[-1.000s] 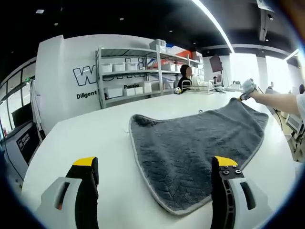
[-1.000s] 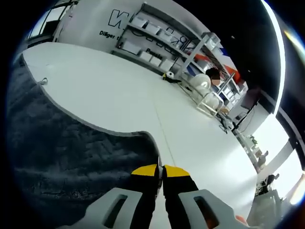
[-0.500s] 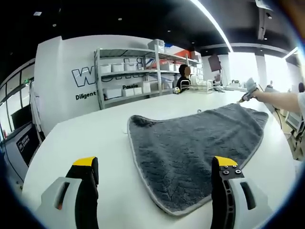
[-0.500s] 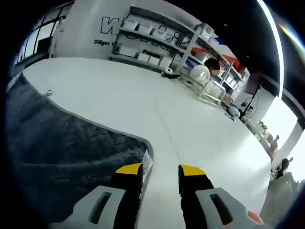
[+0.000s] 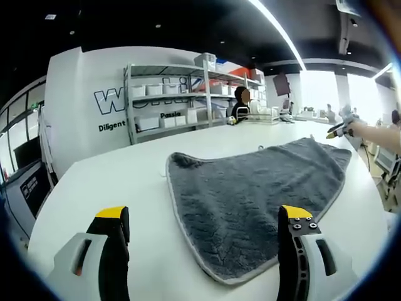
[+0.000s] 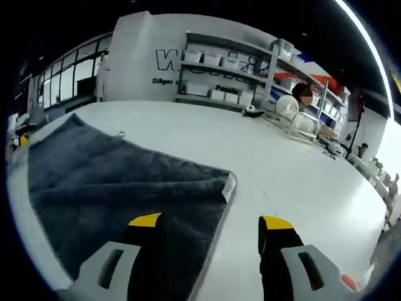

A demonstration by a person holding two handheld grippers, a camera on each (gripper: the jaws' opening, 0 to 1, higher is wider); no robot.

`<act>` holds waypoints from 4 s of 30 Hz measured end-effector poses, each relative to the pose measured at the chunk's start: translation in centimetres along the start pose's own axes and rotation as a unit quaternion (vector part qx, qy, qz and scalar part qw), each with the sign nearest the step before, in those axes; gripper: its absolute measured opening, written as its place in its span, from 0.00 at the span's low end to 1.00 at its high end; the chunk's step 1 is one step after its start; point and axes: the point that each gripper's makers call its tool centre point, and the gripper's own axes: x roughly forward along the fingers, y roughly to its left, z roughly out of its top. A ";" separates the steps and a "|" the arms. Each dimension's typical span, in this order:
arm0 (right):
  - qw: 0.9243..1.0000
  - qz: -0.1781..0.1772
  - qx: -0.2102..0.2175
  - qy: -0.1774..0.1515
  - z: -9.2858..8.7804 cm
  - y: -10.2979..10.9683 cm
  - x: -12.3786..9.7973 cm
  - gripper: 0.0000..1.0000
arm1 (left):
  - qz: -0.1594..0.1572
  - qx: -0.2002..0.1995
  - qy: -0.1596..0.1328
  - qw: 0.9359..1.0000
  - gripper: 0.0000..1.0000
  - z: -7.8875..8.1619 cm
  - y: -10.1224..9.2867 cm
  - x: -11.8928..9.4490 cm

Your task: Open the folded towel by lifting each exposed corner and separating the folded layers until the towel lies flat within the target outline without major curled edges

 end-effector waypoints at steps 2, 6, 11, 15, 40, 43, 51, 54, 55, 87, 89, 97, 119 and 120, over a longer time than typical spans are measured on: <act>1.000 0.018 -0.004 -0.005 -0.5 1.3 -1.2 0.64 | -0.001 0.001 0.000 1.000 0.98 0.0 -0.1 0.1; 0.999 0.042 -0.015 -0.010 -1.8 3.3 -3.3 0.65 | -0.003 0.004 -0.001 1.000 0.98 0.2 -0.4 0.0; 0.998 0.061 -0.008 -0.019 -3.1 4.8 -5.2 0.65 | -0.005 0.004 -0.004 1.000 0.98 0.3 -0.6 0.0; 0.997 0.074 -0.009 -0.025 -3.8 5.6 -6.3 0.66 | -0.005 0.004 -0.004 1.000 0.98 0.3 -0.6 0.1; 0.992 0.122 0.005 -0.023 -6.8 11.0 -9.1 0.99 | -0.007 0.000 -0.004 1.000 0.98 0.2 -0.7 0.1; 0.993 0.114 0.010 -0.017 -7.1 10.4 -8.7 0.99 | -0.007 0.000 -0.004 1.000 0.98 0.2 -0.6 0.1; 0.995 0.100 0.018 -0.003 -8.0 9.1 -7.7 0.97 | -0.004 -0.003 -0.005 1.000 0.98 0.2 -0.4 0.1; 0.995 0.101 0.023 -0.010 -7.9 8.5 -7.5 0.81 | -0.004 -0.001 -0.004 1.000 0.98 0.1 -0.5 0.1; 0.995 0.098 0.029 -0.017 -7.7 8.3 -7.4 0.76 | -0.004 -0.001 -0.004 1.000 0.98 0.1 -0.5 0.1; 0.999 0.012 0.036 0.008 -9.6 4.6 -8.1 0.14 | -0.002 -0.002 -0.004 1.000 0.97 -0.2 -0.8 -0.5; 0.999 0.010 0.036 0.009 -9.8 4.7 -8.4 0.14 | -0.002 -0.002 -0.004 1.000 0.97 -0.2 -0.9 -0.5; 0.999 0.009 0.050 0.002 -10.3 5.0 -9.2 0.14 | -0.002 -0.003 -0.005 1.000 0.97 -0.2 -0.9 -0.7; 0.992 0.010 0.092 -0.080 -7.3 6.4 -11.1 0.70 | -0.002 -0.004 -0.004 1.000 0.97 -0.2 -0.9 -0.6; 0.994 0.012 0.079 -0.074 -7.3 6.9 -10.9 0.73 | -0.003 -0.005 -0.004 1.000 0.97 -0.2 -0.9 -0.6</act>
